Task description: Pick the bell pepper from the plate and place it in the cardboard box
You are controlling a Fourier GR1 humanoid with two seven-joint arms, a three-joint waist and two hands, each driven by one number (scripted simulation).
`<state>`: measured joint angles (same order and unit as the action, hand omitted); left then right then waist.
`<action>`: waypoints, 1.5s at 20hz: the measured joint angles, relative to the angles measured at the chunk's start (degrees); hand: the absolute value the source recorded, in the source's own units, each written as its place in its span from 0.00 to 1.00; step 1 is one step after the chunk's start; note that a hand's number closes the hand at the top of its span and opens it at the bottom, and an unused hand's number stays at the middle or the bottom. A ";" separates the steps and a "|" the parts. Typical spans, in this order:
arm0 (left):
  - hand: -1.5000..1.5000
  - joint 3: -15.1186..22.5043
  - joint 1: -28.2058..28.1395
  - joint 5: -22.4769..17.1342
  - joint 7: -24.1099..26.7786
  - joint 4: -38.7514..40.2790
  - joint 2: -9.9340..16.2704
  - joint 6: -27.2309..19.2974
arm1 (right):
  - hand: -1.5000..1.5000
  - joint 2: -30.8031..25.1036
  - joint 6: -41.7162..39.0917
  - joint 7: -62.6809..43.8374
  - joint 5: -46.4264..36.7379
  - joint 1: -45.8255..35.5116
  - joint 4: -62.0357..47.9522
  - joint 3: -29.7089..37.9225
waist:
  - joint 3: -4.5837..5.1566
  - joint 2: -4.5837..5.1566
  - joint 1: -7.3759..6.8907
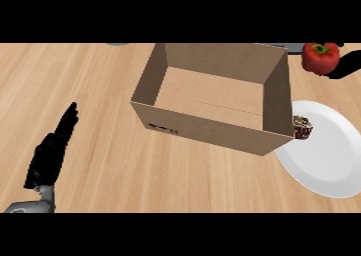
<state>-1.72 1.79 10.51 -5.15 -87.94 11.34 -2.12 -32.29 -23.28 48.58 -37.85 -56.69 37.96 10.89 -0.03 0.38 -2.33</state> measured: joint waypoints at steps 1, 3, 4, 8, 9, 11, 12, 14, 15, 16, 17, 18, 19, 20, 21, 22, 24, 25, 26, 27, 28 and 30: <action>0.50 -0.08 -0.24 0.07 0.24 0.14 -0.02 -0.08 | 1.00 0.51 -0.36 -0.50 0.60 -1.18 -0.20 -0.32 | 0.00 -0.03 0.15; 0.50 -0.25 -1.01 0.08 0.69 0.11 0.05 -0.05 | 1.00 1.71 -1.32 -2.29 1.53 -3.49 -0.58 -1.14 | 0.03 -0.11 0.39; 0.50 -0.54 -0.95 0.10 0.90 0.43 0.15 -0.14 | 1.00 2.44 -1.88 -3.51 2.04 -4.67 -0.41 -1.47 | 0.03 -0.16 0.62; 0.50 0.08 -2.58 0.89 0.55 -1.41 -0.68 -0.95 | 1.00 6.37 -2.75 -7.95 2.95 -7.63 0.30 -3.40 | 0.04 -0.31 1.03; 0.50 -0.09 -2.31 0.78 0.23 -1.39 -0.64 -0.86 | 1.00 7.77 -2.70 -8.91 2.96 -7.84 0.81 -4.09 | 0.05 -0.35 1.19; 0.50 -0.17 -2.85 0.54 -0.51 -2.63 -0.48 -0.44 | 1.00 9.33 -3.28 -10.54 2.95 -8.71 1.11 -5.12 | 0.05 -0.37 1.29; 0.50 -0.14 -2.68 0.60 -0.13 -2.08 -0.73 -0.54 | 1.00 10.35 -3.33 -11.23 2.82 -9.32 0.70 -5.64 | 0.05 -0.32 1.28; 0.50 -0.29 -1.97 0.67 -0.47 -1.53 -0.76 -0.45 | 1.00 12.44 -3.74 -13.15 2.56 -10.14 0.93 -6.74 | 0.05 -0.32 1.46; 0.50 -0.40 -2.26 0.54 -0.65 -2.13 -0.61 -0.26 | 1.00 13.50 -3.86 -13.99 2.31 -10.72 0.69 -7.25 | 0.05 -0.31 1.39; 0.50 -0.51 -1.78 0.53 -1.04 -2.16 -0.60 -0.22 | 1.00 14.36 -4.04 -14.71 2.06 -11.19 0.45 -7.68 | 0.05 -0.30 1.40; 0.50 -0.32 -1.99 0.83 -0.71 -2.15 -0.94 -0.55 | 1.00 15.60 -3.87 -15.45 1.71 -11.00 0.52 -8.27 | 0.05 -0.32 1.46; 0.50 -0.83 -1.10 0.72 -0.36 -1.17 -0.73 -0.51 | 1.00 16.69 -3.32 -15.85 1.04 -11.30 -0.26 -8.91 | 0.06 -0.24 1.40; 0.50 -0.85 -0.90 0.79 -0.73 -1.52 -0.71 -0.51 | 1.00 18.06 -2.69 -16.58 0.46 -11.18 -0.41 -9.60 | 0.06 -0.24 1.41; 0.50 -0.80 -1.12 0.64 -0.83 -1.93 -0.64 -0.19 | 1.00 19.02 -1.93 -16.97 -0.35 -11.71 -1.39 -10.21 | 0.05 -0.18 1.21; 0.50 -0.63 -1.49 0.84 -1.12 -2.44 -0.74 -0.22 | 1.00 19.91 -1.45 -17.36 -0.95 -11.70 -1.76 -10.76 | 0.05 -0.19 1.20; 0.50 -0.71 -0.89 1.02 -1.02 -1.80 -0.80 -0.34 | 1.00 20.83 -0.75 -17.63 -1.69 -11.57 -2.44 -11.39 | 0.05 -0.16 1.24; 0.50 -0.56 -1.01 1.30 -0.40 -1.15 -1.00 -0.37 | 1.00 22.89 1.18 -19.16 -3.14 -11.91 -4.33 -12.24 | 0.06 -0.10 1.12; 0.50 -0.92 -1.20 0.86 -0.37 -1.34 -0.62 0.20 | 0.00 23.81 1.72 -19.96 -3.46 -11.60 -4.91 -12.41 | 0.06 -0.11 1.14; 0.50 -0.74 -1.45 1.08 -0.40 -1.30 -0.88 0.04 | 0.00 24.47 1.69 -20.89 -3.54 -11.43 -5.59 -12.37 | 0.05 -0.13 1.19; 0.50 -0.81 -1.82 1.10 0.24 -1.06 -1.01 -0.05 | 0.00 25.49 2.21 -21.70 -3.75 -10.87 -6.03 -12.52 | 0.05 -0.15 1.25; 0.50 -1.01 -1.77 0.92 0.27 -1.09 -0.93 0.13 | 0.00 26.13 2.68 -22.36 -3.86 -11.35 -7.26 -12.24 | 0.05 -0.10 1.15; 0.50 -1.42 -1.83 0.50 0.73 -0.96 -0.78 0.55 | 0.00 27.47 4.71 -22.42 -4.44 -11.08 -9.47 -12.15 | 0.05 -0.04 1.01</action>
<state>-3.14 -0.04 11.01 -4.42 -88.89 10.56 -1.57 -4.81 -18.57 26.16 -42.30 -67.77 28.49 -1.26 0.02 0.34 -1.33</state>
